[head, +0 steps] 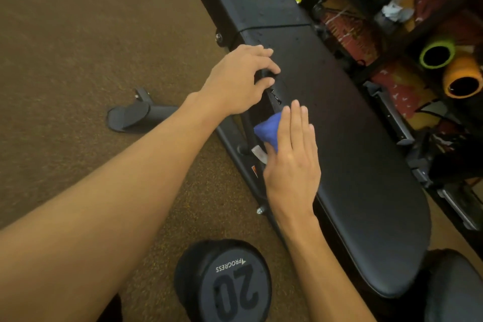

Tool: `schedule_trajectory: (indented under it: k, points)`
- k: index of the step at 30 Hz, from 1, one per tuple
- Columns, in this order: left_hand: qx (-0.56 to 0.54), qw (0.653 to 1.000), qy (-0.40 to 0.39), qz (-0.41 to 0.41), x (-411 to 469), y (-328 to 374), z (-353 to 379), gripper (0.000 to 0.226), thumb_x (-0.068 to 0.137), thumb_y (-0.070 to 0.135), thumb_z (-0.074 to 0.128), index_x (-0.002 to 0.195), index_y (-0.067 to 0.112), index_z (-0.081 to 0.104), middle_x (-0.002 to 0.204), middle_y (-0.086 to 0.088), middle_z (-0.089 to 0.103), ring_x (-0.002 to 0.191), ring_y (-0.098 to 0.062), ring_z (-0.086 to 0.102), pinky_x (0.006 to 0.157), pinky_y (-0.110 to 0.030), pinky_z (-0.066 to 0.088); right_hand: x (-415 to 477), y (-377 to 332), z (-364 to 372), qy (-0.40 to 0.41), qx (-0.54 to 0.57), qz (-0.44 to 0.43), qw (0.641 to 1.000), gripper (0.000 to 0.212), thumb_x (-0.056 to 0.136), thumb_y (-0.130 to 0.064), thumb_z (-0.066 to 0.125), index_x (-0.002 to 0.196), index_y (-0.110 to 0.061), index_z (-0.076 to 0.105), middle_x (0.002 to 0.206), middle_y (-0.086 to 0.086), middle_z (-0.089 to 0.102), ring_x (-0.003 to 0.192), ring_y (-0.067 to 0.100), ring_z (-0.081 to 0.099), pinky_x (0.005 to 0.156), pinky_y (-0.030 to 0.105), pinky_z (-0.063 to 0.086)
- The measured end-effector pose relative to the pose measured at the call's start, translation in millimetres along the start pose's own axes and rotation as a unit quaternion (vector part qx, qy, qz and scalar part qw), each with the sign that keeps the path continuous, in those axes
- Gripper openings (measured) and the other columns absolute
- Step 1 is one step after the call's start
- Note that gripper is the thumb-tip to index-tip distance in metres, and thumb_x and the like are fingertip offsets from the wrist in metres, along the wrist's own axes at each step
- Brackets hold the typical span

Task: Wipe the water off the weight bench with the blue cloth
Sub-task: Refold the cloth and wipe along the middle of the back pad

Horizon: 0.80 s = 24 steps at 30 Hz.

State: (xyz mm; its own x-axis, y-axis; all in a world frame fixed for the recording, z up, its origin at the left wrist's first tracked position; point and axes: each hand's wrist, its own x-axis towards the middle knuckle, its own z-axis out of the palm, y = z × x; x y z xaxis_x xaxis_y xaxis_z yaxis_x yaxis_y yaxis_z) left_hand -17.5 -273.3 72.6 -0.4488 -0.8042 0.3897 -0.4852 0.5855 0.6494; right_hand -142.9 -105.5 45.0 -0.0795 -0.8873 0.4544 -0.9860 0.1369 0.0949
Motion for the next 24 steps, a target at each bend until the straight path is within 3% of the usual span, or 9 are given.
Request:
schedule_trajectory:
  k: [5, 10, 14, 18, 21, 24]
  points:
    - [-0.034, 0.999, 0.017, 0.01, 0.2, -11.0, 4.2, 0.029, 0.099, 0.034, 0.071, 0.128, 0.031, 0.074, 0.152, 0.006, 0.059, 0.148, -0.015, 0.042, 0.122, -0.046, 0.037, -51.3, 23.3, -25.0, -0.031, 0.02, 0.055, 0.998, 0.073, 0.101, -0.02, 0.068, 0.164, -0.004, 0.033, 0.174, 0.011, 0.027, 0.163, 0.022, 0.022, 0.133, 0.041, 0.019]
    - [-0.044, 0.998, 0.031, 0.019, -1.5, -14.9, 11.2, 0.026, 0.099, 0.034, 0.069, 0.124, 0.028, 0.074, 0.144, 0.007, 0.062, 0.143, -0.017, 0.046, 0.117, -0.051, 0.042, -36.6, 12.7, -21.7, -0.04, 0.045, 0.096, 0.994, 0.075, 0.098, -0.019, 0.073, 0.162, -0.003, 0.037, 0.172, 0.012, 0.031, 0.162, 0.024, 0.024, 0.134, 0.039, 0.016]
    - [-0.023, 0.999, 0.034, 0.029, -2.4, -13.3, 12.1, 0.026, 0.101, 0.032, 0.066, 0.125, 0.025, 0.072, 0.143, 0.004, 0.062, 0.142, -0.019, 0.045, 0.115, -0.049, 0.043, 8.5, -10.3, -5.4, -0.026, 0.031, 0.081, 0.996, 0.077, 0.098, -0.017, 0.073, 0.162, 0.0, 0.035, 0.171, 0.017, 0.03, 0.162, 0.029, 0.023, 0.133, 0.046, 0.021]
    - [-0.001, 1.0, 0.016, 0.023, -2.6, -8.7, 6.8, 0.028, 0.102, 0.033, 0.065, 0.129, 0.027, 0.071, 0.148, 0.005, 0.059, 0.144, -0.017, 0.043, 0.117, -0.045, 0.041, 34.1, -19.6, 1.8, -0.039, 0.024, 0.05, 0.998, 0.078, 0.098, -0.013, 0.072, 0.163, -0.001, 0.031, 0.173, 0.018, 0.025, 0.163, 0.03, 0.018, 0.134, 0.044, 0.012]
    - [0.006, 1.0, 0.011, 0.012, -3.4, -3.3, 5.1, 0.028, 0.103, 0.032, 0.066, 0.13, 0.027, 0.071, 0.152, 0.005, 0.058, 0.145, -0.016, 0.042, 0.117, -0.041, 0.04, 13.8, -5.2, -7.8, -0.056, 0.045, 0.029, 0.997, 0.078, 0.097, -0.015, 0.066, 0.165, -0.003, 0.03, 0.174, 0.015, 0.022, 0.164, 0.027, 0.014, 0.134, 0.042, 0.007]
    - [0.011, 1.0, 0.005, -0.009, -3.4, 3.6, 4.0, 0.028, 0.103, 0.03, 0.066, 0.13, 0.027, 0.071, 0.154, 0.004, 0.056, 0.148, -0.017, 0.041, 0.119, -0.043, 0.039, -25.3, 18.3, -25.6, -0.067, 0.073, 0.032, 0.995, 0.075, 0.097, -0.026, 0.06, 0.163, -0.004, 0.033, 0.174, 0.013, 0.025, 0.163, 0.026, 0.018, 0.133, 0.042, 0.011]
